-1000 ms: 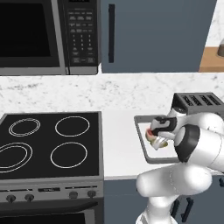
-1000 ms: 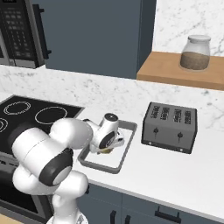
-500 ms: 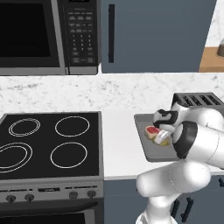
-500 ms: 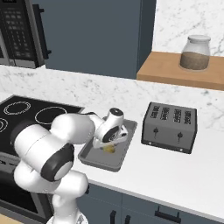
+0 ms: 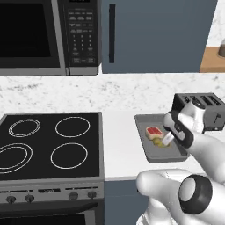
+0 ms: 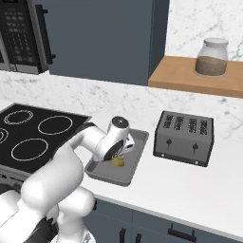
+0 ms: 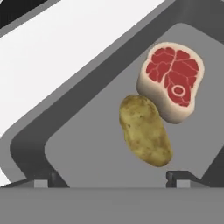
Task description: Place one potato and one steak in each tupperware on the nearby counter, to pack two identical lunches.
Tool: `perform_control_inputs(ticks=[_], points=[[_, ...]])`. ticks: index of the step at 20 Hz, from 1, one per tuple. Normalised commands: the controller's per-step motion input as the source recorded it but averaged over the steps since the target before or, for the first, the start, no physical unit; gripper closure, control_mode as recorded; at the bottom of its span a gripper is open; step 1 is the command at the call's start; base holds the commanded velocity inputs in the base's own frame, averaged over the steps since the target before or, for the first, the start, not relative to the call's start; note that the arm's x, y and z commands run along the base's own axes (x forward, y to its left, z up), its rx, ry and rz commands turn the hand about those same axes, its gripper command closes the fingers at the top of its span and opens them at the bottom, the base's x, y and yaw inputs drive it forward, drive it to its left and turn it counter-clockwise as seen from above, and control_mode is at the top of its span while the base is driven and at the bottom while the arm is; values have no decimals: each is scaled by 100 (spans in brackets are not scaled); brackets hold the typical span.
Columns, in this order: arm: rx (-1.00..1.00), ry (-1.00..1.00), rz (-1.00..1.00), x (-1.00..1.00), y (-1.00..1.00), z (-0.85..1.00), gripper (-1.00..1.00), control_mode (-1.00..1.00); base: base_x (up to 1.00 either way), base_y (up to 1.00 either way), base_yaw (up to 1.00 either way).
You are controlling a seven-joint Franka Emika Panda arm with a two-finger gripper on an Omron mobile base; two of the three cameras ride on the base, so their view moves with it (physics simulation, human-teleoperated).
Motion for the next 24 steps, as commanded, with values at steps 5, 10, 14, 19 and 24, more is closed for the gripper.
perform_control_inputs(ticks=[5,10,14,19,24], points=[[3,0,-23,-59,30,92,-100,-100,0,0,0],[7,0,-36,-41,27,61,-100,-100,0,0,0],[4,-17,-36,-38,20,60,-100,-100,0,0,0],[7,-16,-10,-64,0,78,-100,-100,0,0,0],[0,-9,0,-72,1,91,-100,-100,0,0,0]])
